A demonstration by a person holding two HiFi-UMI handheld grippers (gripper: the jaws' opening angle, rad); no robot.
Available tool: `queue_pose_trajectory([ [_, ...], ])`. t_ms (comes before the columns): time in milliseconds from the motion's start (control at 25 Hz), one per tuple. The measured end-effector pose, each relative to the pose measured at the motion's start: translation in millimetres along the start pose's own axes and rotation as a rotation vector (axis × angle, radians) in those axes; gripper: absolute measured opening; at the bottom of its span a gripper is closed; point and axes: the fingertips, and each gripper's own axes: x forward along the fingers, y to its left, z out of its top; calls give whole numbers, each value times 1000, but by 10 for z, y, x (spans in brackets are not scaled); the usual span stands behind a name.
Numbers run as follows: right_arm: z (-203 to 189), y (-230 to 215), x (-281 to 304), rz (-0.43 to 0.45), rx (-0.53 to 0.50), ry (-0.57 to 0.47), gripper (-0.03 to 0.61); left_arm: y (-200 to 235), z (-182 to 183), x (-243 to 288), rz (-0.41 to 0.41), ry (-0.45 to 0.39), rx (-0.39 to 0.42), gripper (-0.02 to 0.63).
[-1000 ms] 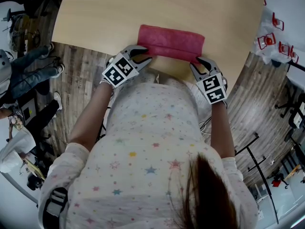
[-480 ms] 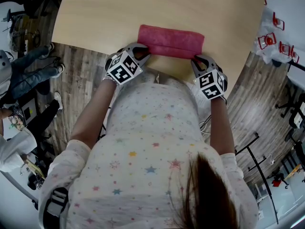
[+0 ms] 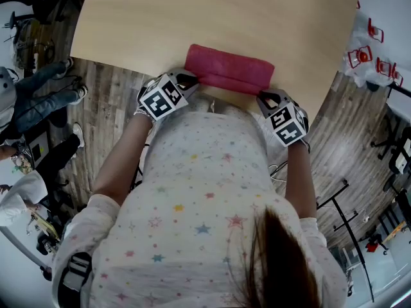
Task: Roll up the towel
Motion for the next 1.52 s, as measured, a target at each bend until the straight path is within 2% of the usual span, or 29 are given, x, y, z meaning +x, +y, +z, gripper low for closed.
queue_pose_trajectory([
  [200,98,-216,-60,-40,74,-42,64,121,174,-82,10,-32,-31,38],
  [440,138,-518,-85,-118,145,-84,64,363,341,-83,65,-55,-32,38],
  [640,100,-610,-1,-167,144,-62,64,487,341,-8,100,-58,-43,38],
  [840,54,-616,88,-178,134,-45,64,534,324,62,126,-74,-42,40],
  [1040,79,-603,58,-180,153,-60,65,517,293,57,102,-104,-74,40],
  [1320,281,-617,-232,-189,234,-202,71,563,439,-207,123,-211,-134,54],
  [1520,342,-425,-261,-141,215,-232,78,411,502,-355,103,-252,-102,54],
])
